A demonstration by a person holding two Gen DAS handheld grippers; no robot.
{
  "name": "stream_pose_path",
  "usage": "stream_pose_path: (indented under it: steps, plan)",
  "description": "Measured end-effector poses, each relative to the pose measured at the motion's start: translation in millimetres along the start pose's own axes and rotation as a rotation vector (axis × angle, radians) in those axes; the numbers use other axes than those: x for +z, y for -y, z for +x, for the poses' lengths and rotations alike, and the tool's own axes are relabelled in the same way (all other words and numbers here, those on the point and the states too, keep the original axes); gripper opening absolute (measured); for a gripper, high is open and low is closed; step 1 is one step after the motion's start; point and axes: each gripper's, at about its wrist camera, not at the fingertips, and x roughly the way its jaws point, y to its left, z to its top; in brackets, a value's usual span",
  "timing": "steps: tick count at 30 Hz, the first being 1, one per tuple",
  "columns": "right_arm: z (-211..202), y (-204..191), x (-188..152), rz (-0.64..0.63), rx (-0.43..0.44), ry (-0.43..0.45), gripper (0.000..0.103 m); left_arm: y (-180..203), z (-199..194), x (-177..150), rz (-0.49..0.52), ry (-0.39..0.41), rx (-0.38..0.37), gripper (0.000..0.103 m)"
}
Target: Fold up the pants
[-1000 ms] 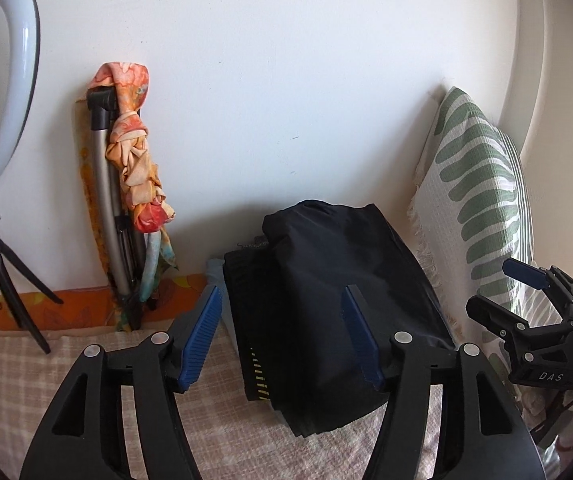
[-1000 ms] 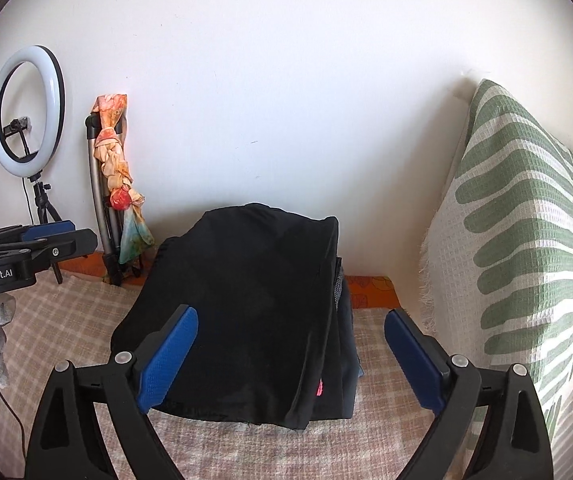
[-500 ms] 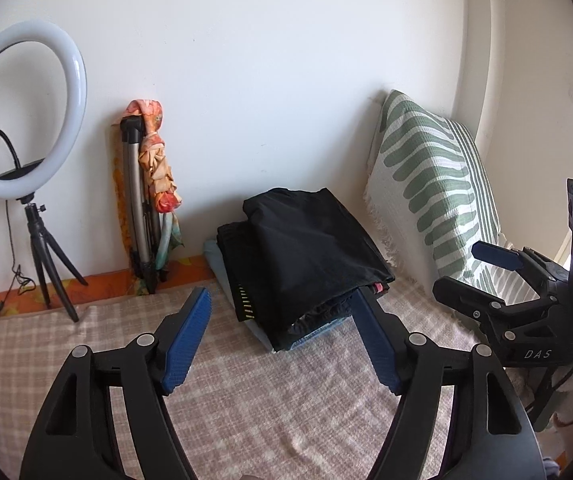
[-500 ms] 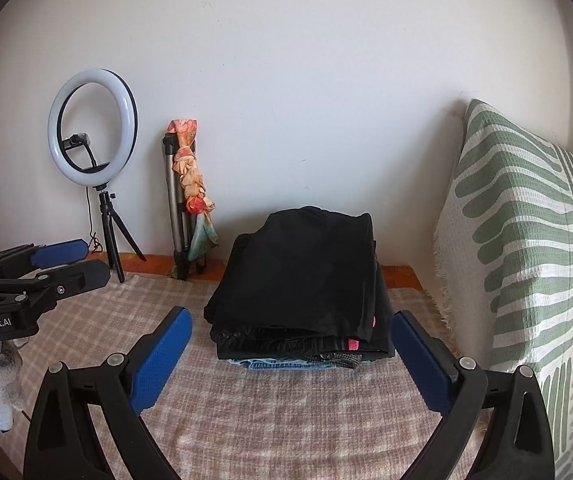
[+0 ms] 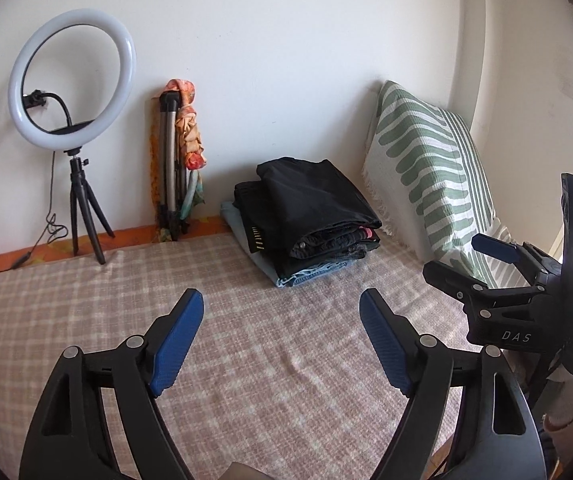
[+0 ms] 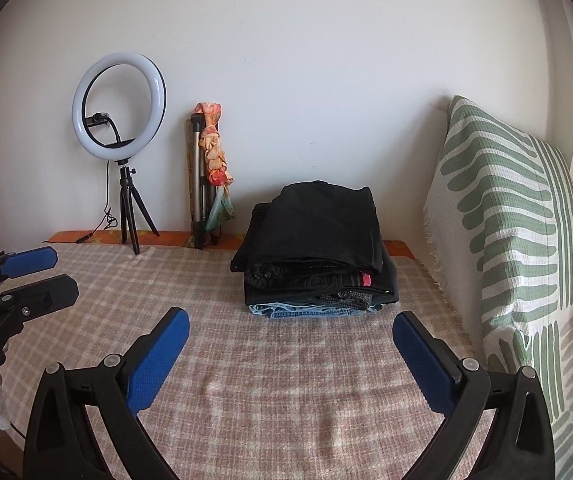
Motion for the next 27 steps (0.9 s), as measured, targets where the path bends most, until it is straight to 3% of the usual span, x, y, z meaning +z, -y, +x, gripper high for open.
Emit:
stream_pose_path:
  steps: [9, 16, 27]
  plan:
    - [4.6, -9.6, -23.4, 0.034, 0.004, -0.016, 0.103, -13.0, -11.5, -33.3, -0.044, -0.021, 0.051, 0.081]
    - [15.0, -13.9, -34.6, 0.032, -0.001, -0.031, 0.103, -17.9, -5.4, -44.0, -0.002, -0.059, 0.115, 0.082]
    - [27.2, -15.6, -39.7, 0.057, -0.001, -0.055, 0.103, -45.5, -6.5, -54.3, -0.079, -0.072, 0.135, 0.082]
